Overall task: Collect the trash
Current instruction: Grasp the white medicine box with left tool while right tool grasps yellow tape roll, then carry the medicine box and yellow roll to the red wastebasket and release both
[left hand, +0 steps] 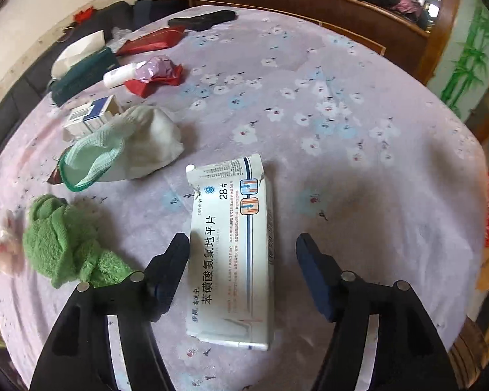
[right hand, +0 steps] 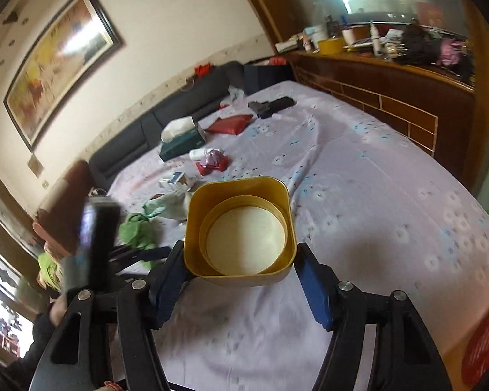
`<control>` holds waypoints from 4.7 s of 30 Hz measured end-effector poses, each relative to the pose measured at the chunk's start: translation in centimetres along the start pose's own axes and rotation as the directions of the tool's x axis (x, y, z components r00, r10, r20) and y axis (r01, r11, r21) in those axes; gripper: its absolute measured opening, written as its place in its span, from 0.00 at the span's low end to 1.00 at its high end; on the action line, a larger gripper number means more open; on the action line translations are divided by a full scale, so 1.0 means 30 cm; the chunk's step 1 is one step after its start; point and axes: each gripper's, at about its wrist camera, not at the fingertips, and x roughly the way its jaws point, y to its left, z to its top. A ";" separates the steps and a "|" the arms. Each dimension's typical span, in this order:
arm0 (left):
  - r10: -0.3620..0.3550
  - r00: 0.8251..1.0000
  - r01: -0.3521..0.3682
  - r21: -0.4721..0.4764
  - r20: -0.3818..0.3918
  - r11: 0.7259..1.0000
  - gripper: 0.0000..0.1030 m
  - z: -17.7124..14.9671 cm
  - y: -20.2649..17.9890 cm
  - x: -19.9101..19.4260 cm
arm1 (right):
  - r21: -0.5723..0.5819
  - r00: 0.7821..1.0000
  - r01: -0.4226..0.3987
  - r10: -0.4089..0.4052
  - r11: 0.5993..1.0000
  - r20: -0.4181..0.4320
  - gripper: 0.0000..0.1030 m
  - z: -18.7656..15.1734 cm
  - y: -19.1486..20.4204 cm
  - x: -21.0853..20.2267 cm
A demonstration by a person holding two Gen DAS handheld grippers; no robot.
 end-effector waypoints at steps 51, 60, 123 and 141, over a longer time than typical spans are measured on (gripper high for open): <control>-0.088 0.749 0.157 -0.047 0.656 0.987 0.49 -0.322 -0.334 -1.111 | -0.053 0.889 0.070 -0.038 0.996 0.457 0.69 -0.277 0.157 -0.930; -0.114 0.743 0.170 -0.022 0.660 0.985 0.49 -0.330 -0.365 -1.123 | -0.046 0.870 0.098 -0.063 0.994 0.490 0.69 -0.286 0.153 -0.994; -0.612 0.781 0.542 0.354 0.122 0.762 0.49 0.111 -1.282 -0.499 | 0.503 0.792 0.206 -0.445 0.839 0.418 0.69 -0.378 -0.612 -1.176; -0.628 0.777 0.610 0.287 -0.038 0.738 0.49 0.174 -1.390 -0.307 | 0.543 0.823 0.172 -0.423 0.822 0.379 0.69 -0.383 -0.726 -1.145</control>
